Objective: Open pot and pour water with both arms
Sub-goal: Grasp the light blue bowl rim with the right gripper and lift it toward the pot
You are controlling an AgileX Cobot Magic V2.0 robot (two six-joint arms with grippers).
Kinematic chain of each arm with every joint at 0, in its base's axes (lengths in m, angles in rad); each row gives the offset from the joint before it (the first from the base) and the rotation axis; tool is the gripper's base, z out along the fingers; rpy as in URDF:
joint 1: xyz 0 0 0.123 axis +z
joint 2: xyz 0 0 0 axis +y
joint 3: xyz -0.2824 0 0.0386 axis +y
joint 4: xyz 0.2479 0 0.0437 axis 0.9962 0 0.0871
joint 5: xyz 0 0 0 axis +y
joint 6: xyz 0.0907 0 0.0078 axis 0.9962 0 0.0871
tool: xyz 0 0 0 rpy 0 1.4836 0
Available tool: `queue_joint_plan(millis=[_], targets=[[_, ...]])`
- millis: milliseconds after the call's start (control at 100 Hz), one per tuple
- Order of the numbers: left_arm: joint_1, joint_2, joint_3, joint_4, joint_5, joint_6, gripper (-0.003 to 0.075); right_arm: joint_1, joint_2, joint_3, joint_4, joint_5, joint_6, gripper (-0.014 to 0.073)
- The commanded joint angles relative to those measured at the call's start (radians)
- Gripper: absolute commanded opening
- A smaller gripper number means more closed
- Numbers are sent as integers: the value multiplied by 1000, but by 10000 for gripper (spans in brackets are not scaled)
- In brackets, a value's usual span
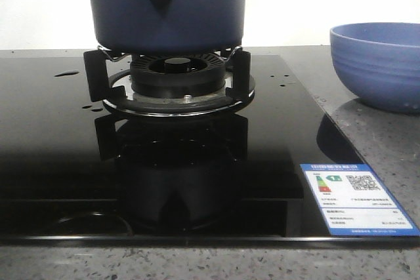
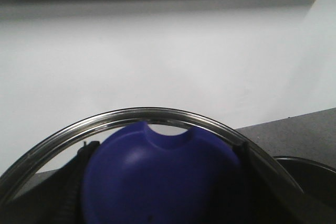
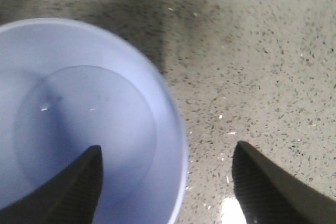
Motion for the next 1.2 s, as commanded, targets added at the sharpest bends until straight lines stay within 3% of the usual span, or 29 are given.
queue_joint_plan(millis=[0, 320, 590, 830, 1190], targets=[[5, -33, -37, -21, -72, -1, 379, -19, -5, -24, 18, -15, 0, 443], [5, -33, -37, -21, -72, -1, 379, -26, 48, 28, 53, -22, -18, 237], [5, -33, -37, -21, -72, -1, 379, -26, 52, 32, 53, -28, -27, -75], [5, -33, -37, -11, -85, -1, 379, -26, 49, -44, 85, 12, -27, -74], [5, -18, -37, -11, -123, -1, 379, -19, 46, -336, 263, 83, -27, -74]])
